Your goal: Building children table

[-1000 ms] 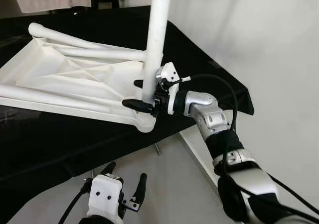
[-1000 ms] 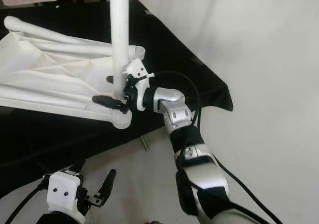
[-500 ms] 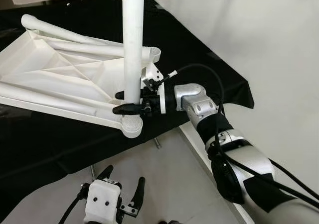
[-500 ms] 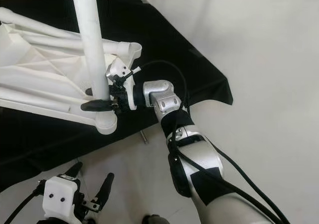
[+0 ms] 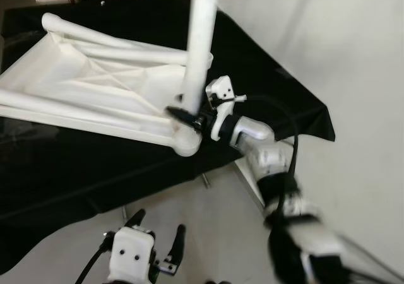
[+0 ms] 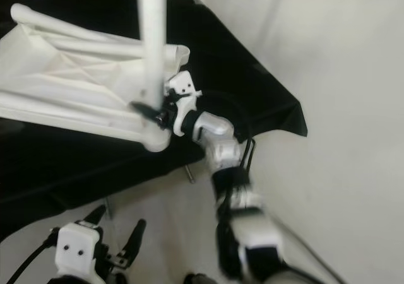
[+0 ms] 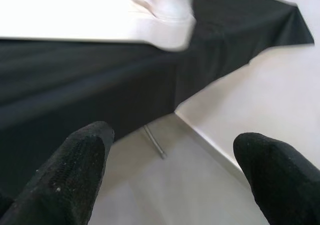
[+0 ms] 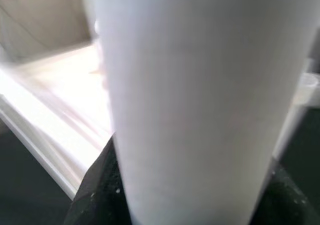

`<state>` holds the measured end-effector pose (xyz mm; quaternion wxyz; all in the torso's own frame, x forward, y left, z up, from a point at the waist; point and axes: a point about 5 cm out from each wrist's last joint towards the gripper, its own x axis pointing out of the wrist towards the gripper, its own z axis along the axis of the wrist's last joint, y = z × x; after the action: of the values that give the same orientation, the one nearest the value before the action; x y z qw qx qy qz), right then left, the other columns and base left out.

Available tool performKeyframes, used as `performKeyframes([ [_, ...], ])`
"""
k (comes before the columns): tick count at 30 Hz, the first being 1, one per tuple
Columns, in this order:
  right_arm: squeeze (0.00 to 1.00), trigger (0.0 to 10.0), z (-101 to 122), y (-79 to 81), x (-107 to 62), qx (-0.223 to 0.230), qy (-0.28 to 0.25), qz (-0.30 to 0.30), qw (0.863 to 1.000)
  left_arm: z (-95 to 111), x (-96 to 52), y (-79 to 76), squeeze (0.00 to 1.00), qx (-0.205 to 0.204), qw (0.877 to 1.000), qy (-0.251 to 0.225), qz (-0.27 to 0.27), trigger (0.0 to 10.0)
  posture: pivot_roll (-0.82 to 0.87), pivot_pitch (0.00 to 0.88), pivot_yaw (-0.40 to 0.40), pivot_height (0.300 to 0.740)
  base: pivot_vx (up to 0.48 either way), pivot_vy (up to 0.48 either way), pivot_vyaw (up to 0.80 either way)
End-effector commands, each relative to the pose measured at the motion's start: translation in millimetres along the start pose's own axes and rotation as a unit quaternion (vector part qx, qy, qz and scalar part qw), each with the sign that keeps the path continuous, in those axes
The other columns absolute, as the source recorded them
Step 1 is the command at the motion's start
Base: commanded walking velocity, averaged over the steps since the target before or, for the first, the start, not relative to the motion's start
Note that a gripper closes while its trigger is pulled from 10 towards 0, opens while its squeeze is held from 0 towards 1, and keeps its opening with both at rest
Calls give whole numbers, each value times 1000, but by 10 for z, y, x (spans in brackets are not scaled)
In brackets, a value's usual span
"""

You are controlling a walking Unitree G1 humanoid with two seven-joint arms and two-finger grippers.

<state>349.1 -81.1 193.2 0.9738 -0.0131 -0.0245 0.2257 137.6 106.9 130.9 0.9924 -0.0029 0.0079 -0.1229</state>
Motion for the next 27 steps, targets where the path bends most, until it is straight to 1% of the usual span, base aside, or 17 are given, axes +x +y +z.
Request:
performKeyframes([
  [1, 0, 0, -475, 16, -163, 35, 108, -58, 992, -50, -18, 11, 0, -1, 1000, 16, -2, 10000, 31, 175, -111, 740, 0, 0, 0],
  [3, 0, 0, -453, 202, -194, 58, 95, -36, 993, -58, 19, 42, 0, 2, 1000, 14, -3, 10000, 28, 151, -108, 740, 0, 0, 0],
  [5, 0, 0, -415, 308, -14, 63, 82, -21, 994, -70, 60, 61, 0, 6, 1000, 11, -4, 10000, 34, 130, -119, 740, 0, 0, 0],
  [7, 0, 0, -399, 358, 57, 68, 80, -12, 994, -75, 75, 69, 0, 8, 1000, 10, -1, 10000, 37, 128, -122, 740, 0, 0, 0],
  [8, 0, 5294, -387, 396, 105, 72, 79, -4, 994, -77, 81, 75, 0, 9, 1000, 8, 2, 10000, 39, 126, -123, 740, 0, 0, 0],
  [9, 0, 10000, -362, 432, 137, 73, 80, 0, 994, -79, 84, 85, 0, 12, 1000, 7, 7, 10000, 47, 119, -125, 740, 0, 0, 0],
  [15, 0, 10000, -234, 513, 208, 70, 76, 20, 994, -82, 96, 104, 0, 17, 1000, 5, 15, 10000, 63, 112, -131, 740, 0, 0, 0],
  [16, 1000, 10000, -155, 511, 253, 65, 61, 57, 994, -83, 101, 104, 0, 17, 1000, 5, 15, 10000, 67, 109, -135, 740, 0, 0, 0],
  [17, 1000, 10000, -155, 511, 253, 65, 61, 57, 994, -83, 101, 104, 0, 17, 1000, 5, 15, 10000, 67, 109, -135, 740, 0, 0, 0],
  [18, 1000, 10000, -77, 472, 308, 55, 47, 96, 993, -83, 100, 101, 0, 17, 1000, 5, 15, 10000, 68, 110, -137, 740, 0, 0, 0],
  [20, 1000, 10000, -77, 472, 308, 55, 47, 96, 993, -83, 100, 101, 0, 17, 1000, 5, 15, 10000, 68, 110, -137, 740, 0, 0, 0],
  [21, 1000, 10000, 13, 485, 325, 47, 33, 173, 983, -81, 96, 96, 0, 17, 1000, 5, 14, 10000, 70, 114, -138, 740, 0, 0, 0],
  [23, 1000, 10000, 168, 499, 305, 22, 7, 332, 943, -75, 78, 78, 0, 15, 1000, 5, 13, 10000, 75, 121, -141, 740, 0, 0, 0],
  [24, 549, 10000, 216, 492, 306, 0, -1, 375, 927, -71, 65, 65, 0, 14, 1000, 5, 12, 10000, 85, 129, -142, 740, 0, 0, 0],
  [25, 549, 10000, 241, 478, 314, -15, -6, 392, 920, -69, 58, 57, 0, 13, 1000, 5, 12, 10000, 85, 129, -142, 740, 0, 0, 0],
  [26, 0, 10000, 253, 473, 323, -22, -4, 407, 913, -63, 40, 43, 0, 12, 1000, 6, 12, 10000, 90, 140, -142, 740, 0, 0, 0],
  [27, 0, 10000, 264, 467, 342, -33, 1, 429, 903, -54, 5, 17, 0, 11, 1000, 7, 11, 10000, 98, 155, -142, 740, 0, 0, 0],
])
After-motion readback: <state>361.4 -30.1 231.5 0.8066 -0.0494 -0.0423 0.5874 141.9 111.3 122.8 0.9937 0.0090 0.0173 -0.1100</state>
